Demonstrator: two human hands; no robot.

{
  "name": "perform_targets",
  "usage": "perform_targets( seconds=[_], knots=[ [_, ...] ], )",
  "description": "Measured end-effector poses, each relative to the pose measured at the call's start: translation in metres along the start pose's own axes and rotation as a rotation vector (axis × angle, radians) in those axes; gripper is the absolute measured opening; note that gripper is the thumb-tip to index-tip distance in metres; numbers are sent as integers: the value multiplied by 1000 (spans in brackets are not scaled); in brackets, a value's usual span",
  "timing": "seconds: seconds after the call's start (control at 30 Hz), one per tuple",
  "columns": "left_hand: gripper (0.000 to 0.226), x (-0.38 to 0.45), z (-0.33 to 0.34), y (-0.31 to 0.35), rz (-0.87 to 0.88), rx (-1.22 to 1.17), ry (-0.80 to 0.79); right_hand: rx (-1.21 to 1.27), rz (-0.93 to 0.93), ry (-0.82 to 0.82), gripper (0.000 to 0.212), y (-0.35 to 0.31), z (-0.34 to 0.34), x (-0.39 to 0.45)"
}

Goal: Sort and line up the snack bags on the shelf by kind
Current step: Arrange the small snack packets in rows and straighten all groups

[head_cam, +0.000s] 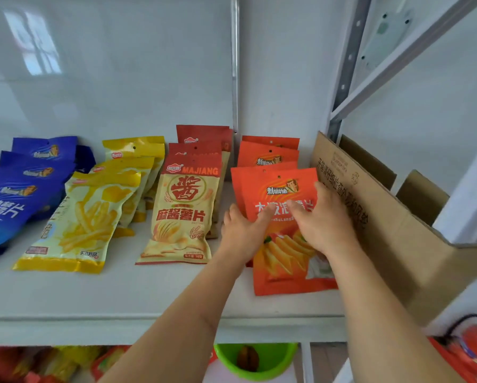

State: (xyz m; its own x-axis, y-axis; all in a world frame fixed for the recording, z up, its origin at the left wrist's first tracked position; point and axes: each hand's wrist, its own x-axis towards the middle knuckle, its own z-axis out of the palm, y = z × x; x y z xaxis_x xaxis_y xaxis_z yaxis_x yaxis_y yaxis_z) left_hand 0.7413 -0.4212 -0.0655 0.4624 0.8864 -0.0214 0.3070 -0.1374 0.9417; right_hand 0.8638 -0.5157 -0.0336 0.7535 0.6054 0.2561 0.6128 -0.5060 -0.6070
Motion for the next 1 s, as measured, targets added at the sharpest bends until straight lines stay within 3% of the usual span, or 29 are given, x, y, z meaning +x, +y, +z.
perform_targets(
  seconds=[0.07, 0.13, 0.27, 0.4, 0.53, 0.63, 0.77, 1.0],
  knots=[
    [119, 11, 8, -6, -23, -22, -7, 76, 69, -21, 88, 12, 7, -2],
    [105, 22, 11, -11, -32, -57, -14, 181, 144, -40, 89, 17, 11, -3],
    [70, 28, 9, -5, 40, -65, -54, 342, 185, -74, 65, 21, 19, -3],
    [38, 21, 4, 11, 142, -150, -109, 410, 176, -14, 55, 21, 25, 1],
    [31, 33, -1, 19, 162, -228, -172, 515, 177, 46, 42, 13, 22, 11],
    [28, 47, -4, 21, 116, -200, -193, 561, 205, 46, 44, 11, 27, 14],
    [45, 60, -1, 12, 51, -180, -195, 554, 232, 17, 48, 13, 37, 21],
    [49, 70, 2, 7, 45, -152, -165, 537, 288, -7, 56, 10, 44, 29]
  ],
)
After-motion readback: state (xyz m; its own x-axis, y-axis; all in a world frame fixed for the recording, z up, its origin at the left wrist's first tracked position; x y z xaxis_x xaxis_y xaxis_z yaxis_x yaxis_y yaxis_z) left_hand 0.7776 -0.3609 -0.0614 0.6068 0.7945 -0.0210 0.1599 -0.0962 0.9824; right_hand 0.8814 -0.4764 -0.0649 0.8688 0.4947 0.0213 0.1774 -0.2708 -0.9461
